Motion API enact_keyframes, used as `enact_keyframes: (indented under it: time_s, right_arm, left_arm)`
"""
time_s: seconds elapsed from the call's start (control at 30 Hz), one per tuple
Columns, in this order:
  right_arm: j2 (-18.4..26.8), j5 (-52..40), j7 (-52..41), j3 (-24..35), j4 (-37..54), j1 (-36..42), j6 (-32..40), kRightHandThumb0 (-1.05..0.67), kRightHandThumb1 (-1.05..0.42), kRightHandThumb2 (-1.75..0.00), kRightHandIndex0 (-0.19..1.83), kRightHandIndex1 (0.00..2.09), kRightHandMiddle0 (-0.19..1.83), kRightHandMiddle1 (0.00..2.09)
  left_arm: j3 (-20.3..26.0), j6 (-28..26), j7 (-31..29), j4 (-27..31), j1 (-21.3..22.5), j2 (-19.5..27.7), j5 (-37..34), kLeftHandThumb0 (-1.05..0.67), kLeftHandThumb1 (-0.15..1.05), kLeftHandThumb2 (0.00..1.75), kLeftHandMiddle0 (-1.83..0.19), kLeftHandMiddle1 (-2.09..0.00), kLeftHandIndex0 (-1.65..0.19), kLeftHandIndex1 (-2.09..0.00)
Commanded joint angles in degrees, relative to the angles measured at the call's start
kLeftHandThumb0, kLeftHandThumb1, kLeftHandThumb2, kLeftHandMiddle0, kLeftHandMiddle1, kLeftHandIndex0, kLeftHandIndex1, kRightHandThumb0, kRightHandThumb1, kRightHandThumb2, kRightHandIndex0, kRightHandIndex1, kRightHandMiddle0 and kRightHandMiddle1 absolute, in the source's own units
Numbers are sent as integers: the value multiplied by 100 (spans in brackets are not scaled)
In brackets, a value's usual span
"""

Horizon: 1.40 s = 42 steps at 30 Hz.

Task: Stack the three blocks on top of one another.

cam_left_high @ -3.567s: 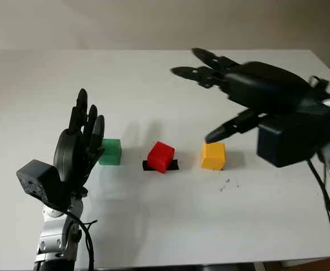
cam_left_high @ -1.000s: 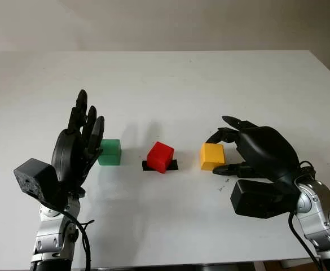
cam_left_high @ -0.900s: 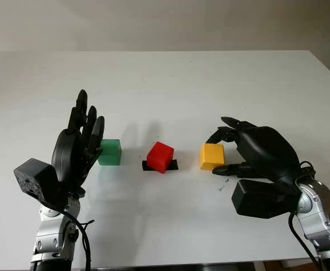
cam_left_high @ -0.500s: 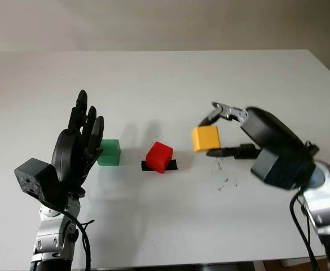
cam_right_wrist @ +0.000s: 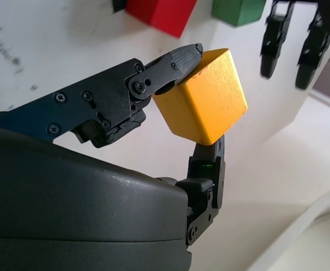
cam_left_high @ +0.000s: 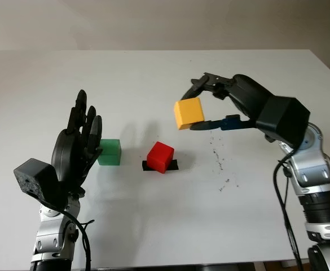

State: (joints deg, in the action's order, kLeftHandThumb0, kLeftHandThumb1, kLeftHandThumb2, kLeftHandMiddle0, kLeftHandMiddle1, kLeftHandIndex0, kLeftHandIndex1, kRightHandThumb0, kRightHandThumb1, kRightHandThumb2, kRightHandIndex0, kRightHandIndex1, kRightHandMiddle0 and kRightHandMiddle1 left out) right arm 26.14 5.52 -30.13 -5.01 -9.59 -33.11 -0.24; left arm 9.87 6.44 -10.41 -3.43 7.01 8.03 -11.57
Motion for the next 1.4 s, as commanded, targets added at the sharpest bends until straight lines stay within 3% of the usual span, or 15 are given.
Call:
enact_keyframes:
  time_s: [0.0,0.27,0.43,0.67,1.03,1.2,1.37]
  right_arm:
    - [-102,-136,-78,-20,-88,-213,34,-45,-94,-5,25,5,38,145]
    - [-440,-226,-327,-283,-113,-239,850,-51,-95,-5,25,5,37,155]
    - [-736,-192,125,-329,822,242,2020,-46,-94,-5,23,4,36,156]
    - [-1158,-131,951,-306,2160,1115,3030,-46,-96,-6,25,5,29,163]
    - [-1778,32,1977,-391,2741,2101,2640,-43,-100,-6,19,3,18,173]
    - [-2010,105,2328,-460,2593,2429,2051,-43,-101,-6,18,3,17,173]
    - [-2249,62,2509,-452,2334,2508,1908,-46,-103,-6,16,3,16,173]
  left_arm:
    - [3,64,-35,52,27,13,-21,-64,105,55,8,-5,10,-5]
    - [-23,58,27,135,-27,-26,24,-65,105,56,8,-5,10,-5]
    - [-37,53,73,196,-66,-62,27,-64,105,55,8,-6,9,-5]
    - [-40,-11,62,176,-79,-88,-24,-63,105,53,7,-5,9,-5]
    - [-119,-124,38,267,-95,-92,-30,-63,105,55,9,-5,12,-5]
    - [-120,-148,70,293,-117,-123,-36,-63,105,55,9,-5,11,-5]
    - [-119,-137,67,270,-119,-147,-28,-62,105,56,9,-5,11,-5]
